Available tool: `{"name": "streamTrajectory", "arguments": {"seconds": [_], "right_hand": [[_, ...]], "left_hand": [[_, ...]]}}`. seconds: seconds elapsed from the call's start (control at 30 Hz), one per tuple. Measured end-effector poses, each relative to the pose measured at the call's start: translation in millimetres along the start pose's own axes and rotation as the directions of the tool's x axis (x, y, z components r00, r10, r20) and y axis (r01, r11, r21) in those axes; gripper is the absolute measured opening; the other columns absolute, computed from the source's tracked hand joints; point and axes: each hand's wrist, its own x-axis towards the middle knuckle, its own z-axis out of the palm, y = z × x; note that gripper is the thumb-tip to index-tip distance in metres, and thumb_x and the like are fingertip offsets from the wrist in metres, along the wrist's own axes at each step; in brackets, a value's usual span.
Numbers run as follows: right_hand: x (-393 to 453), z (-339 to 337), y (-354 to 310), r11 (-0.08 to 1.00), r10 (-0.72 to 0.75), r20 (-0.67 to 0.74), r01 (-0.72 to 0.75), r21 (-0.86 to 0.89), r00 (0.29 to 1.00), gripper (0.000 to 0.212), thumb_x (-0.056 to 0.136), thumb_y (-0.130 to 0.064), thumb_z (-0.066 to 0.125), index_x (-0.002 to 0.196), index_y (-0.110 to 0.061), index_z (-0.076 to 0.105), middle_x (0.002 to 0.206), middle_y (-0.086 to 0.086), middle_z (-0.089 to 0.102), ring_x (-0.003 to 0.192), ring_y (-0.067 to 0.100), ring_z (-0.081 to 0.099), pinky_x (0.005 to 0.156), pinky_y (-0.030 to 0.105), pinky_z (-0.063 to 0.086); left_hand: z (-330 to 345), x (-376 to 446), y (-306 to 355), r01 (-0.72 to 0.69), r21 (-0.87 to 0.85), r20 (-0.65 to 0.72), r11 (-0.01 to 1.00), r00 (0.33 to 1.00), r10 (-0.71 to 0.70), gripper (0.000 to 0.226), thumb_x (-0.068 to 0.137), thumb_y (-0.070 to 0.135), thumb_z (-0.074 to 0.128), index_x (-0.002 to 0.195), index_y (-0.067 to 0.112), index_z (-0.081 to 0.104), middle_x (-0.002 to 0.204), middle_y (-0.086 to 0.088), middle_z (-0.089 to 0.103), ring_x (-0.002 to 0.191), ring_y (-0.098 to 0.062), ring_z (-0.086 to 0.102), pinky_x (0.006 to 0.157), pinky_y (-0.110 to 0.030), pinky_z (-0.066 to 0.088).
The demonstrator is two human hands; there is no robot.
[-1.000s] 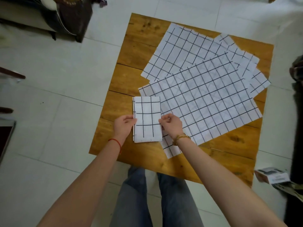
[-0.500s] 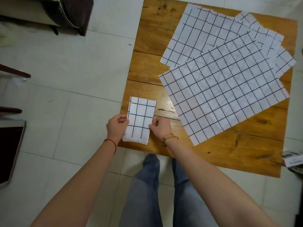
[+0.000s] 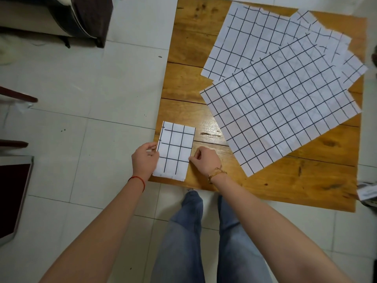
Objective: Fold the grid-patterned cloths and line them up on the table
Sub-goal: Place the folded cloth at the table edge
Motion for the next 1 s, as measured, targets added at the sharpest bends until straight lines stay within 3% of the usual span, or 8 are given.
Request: {"name": "streamTrajectory", "arguments": {"seconds": [0.1,0.23,0.4,0.53,0.7,0.83,1.0], "right_hand": [[-2,-18,14,0.999,0.033,-0.134,-0.033,0.008,0.99,0.016,0.086,-0.031,0.061,0.081,-0.017,0.055,0.071,-0.004,0.058,0.067,0.014,0.056,0.054,0.026,0.043],[-6,-50,45,1.0,0.003,-0.347,0.001,0.011,0.938,0.01,0.086,-0.026,0.059,0.087,-0.019,0.052,0.079,-0.004,0.057,0.071,0.013,0.054,0.059,0.028,0.046],[-8,-83,91,1.0,0.024,-0.434,-0.026,0.0,0.9,0.018,0.083,-0.02,0.062,0.098,-0.015,0.052,0.094,0.001,0.053,0.088,0.018,0.05,0.072,0.032,0.047],[-14,-100,123,0.995,0.035,-0.399,-0.069,-0.07,0.916,0.031,0.078,-0.022,0.067,0.103,-0.01,0.053,0.098,0.007,0.053,0.092,0.023,0.048,0.079,0.036,0.046],[-19,-107,144,0.975,-0.076,-0.276,0.013,-0.222,0.958,0.046,0.072,-0.037,0.076,0.105,-0.015,0.052,0.102,0.004,0.052,0.093,0.021,0.048,0.081,0.033,0.045],[-21,-102,148,0.942,-0.14,-0.209,0.065,-0.328,0.968,0.053,0.068,-0.045,0.077,0.102,-0.017,0.049,0.103,0.003,0.051,0.093,0.02,0.047,0.082,0.032,0.043],[-20,-97,147,0.925,-0.153,-0.206,0.066,-0.374,0.967,0.05,0.073,-0.037,0.076,0.107,-0.013,0.048,0.105,0.005,0.05,0.094,0.022,0.047,0.08,0.033,0.044]], "left_hand": [[2,-2,10,-0.122,0.108,-0.041,0.987,0.991,0.127,0.035,0.088,0.005,0.06,0.123,0.009,0.063,0.12,-0.007,0.063,0.096,-0.012,0.057,0.085,-0.022,0.045],[19,-5,35,-0.322,0.212,0.051,0.923,0.947,0.318,0.037,0.09,0.006,0.059,0.127,0.011,0.06,0.125,-0.005,0.059,0.112,-0.018,0.054,0.094,-0.019,0.038],[59,-6,70,-0.565,0.417,0.237,0.712,0.824,0.515,0.043,0.09,0.01,0.057,0.133,0.015,0.056,0.136,-0.003,0.054,0.129,-0.022,0.039,0.108,-0.037,0.034],[91,-10,99,-0.658,0.453,0.37,0.602,0.753,0.545,0.047,0.09,0.01,0.055,0.136,0.02,0.051,0.141,0.002,0.048,0.132,-0.021,0.032,0.109,-0.041,0.028],[119,-14,120,-0.735,0.449,0.471,0.508,0.678,0.564,0.043,0.091,0.01,0.053,0.132,0.021,0.054,0.138,0.004,0.049,0.128,-0.02,0.035,0.102,-0.038,0.032],[133,-16,126,-0.741,0.486,0.513,0.464,0.671,0.535,0.042,0.093,0.013,0.05,0.133,0.023,0.053,0.136,0.005,0.051,0.126,-0.019,0.038,0.098,-0.036,0.034],[142,-20,126,-0.74,0.524,0.541,0.422,0.672,0.506,0.042,0.093,0.015,0.05,0.134,0.025,0.052,0.137,0.006,0.05,0.126,-0.018,0.038,0.098,-0.036,0.034]]}}
